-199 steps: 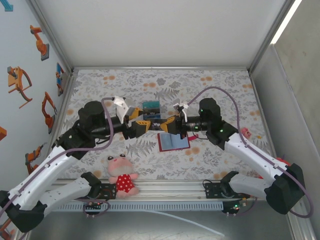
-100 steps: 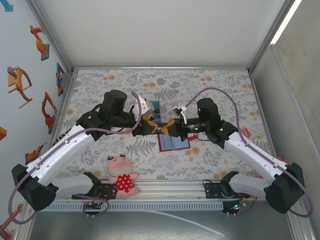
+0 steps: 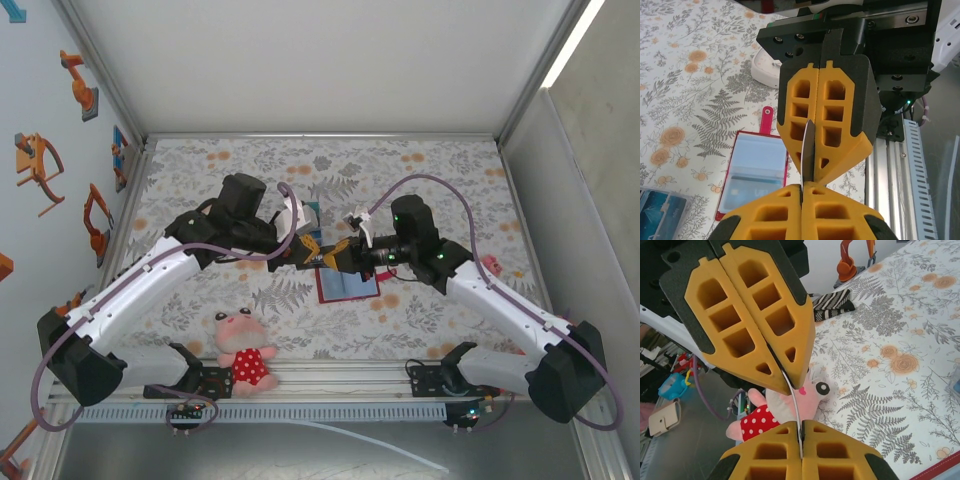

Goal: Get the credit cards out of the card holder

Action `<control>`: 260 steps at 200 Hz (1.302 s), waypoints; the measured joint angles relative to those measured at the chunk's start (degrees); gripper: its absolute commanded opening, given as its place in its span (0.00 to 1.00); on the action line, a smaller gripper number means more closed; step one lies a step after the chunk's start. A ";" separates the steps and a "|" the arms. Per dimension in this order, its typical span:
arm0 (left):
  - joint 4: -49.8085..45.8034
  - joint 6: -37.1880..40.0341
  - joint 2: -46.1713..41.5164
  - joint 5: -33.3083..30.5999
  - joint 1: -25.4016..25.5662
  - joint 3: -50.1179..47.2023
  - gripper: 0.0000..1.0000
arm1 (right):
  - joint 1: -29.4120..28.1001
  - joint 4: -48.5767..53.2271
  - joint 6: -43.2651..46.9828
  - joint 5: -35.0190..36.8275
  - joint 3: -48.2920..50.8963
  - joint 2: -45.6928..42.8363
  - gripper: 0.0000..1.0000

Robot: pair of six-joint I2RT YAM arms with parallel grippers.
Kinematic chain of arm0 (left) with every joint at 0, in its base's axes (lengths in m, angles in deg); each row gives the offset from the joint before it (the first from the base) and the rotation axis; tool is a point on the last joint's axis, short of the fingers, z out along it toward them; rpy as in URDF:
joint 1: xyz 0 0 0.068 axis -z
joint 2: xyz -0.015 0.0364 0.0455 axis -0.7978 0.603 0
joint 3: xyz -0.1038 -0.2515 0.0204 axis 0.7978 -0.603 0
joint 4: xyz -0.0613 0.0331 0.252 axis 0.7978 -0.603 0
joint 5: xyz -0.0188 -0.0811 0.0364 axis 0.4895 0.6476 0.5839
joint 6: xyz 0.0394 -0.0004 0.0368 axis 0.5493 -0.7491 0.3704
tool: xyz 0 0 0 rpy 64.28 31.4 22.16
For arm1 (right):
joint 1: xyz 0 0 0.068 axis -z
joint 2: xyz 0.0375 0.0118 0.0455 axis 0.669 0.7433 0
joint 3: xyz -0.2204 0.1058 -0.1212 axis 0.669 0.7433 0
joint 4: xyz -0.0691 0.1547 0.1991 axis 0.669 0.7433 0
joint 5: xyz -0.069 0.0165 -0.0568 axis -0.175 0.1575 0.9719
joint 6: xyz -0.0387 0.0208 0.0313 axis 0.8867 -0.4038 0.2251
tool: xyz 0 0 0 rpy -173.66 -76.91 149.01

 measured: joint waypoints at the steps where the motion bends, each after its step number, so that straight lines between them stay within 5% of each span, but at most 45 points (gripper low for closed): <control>1: 0.02 0.00 0.00 -0.02 0.00 0.00 0.00 | 0.00 0.00 0.02 0.07 0.00 0.00 0.19; 15: 0.33 -0.02 0.07 -0.33 0.02 -0.04 0.00 | -0.04 0.11 0.00 1.33 -0.04 -0.02 0.40; 40: 1.42 -1.46 0.07 -2.16 -0.44 -0.15 0.00 | -0.07 0.44 0.31 3.08 -0.42 -0.11 0.51; 46: 1.81 -1.84 0.07 -2.67 -0.50 -0.15 0.00 | -0.07 0.46 0.39 3.65 -0.50 -0.11 0.69; 54: 2.29 -2.12 0.04 -3.26 -0.70 -0.24 0.00 | -0.04 0.90 0.09 4.31 -0.63 -0.20 0.78; 132: 3.13 3.15 1.33 -7.91 -4.13 -0.39 0.00 | -0.11 3.50 -0.20 14.80 -0.70 -4.00 0.91; 260: 10.27 19.82 25.35 -4.72 -15.54 6.95 0.00 | -0.11 11.37 -6.78 43.01 -0.70 -5.55 0.95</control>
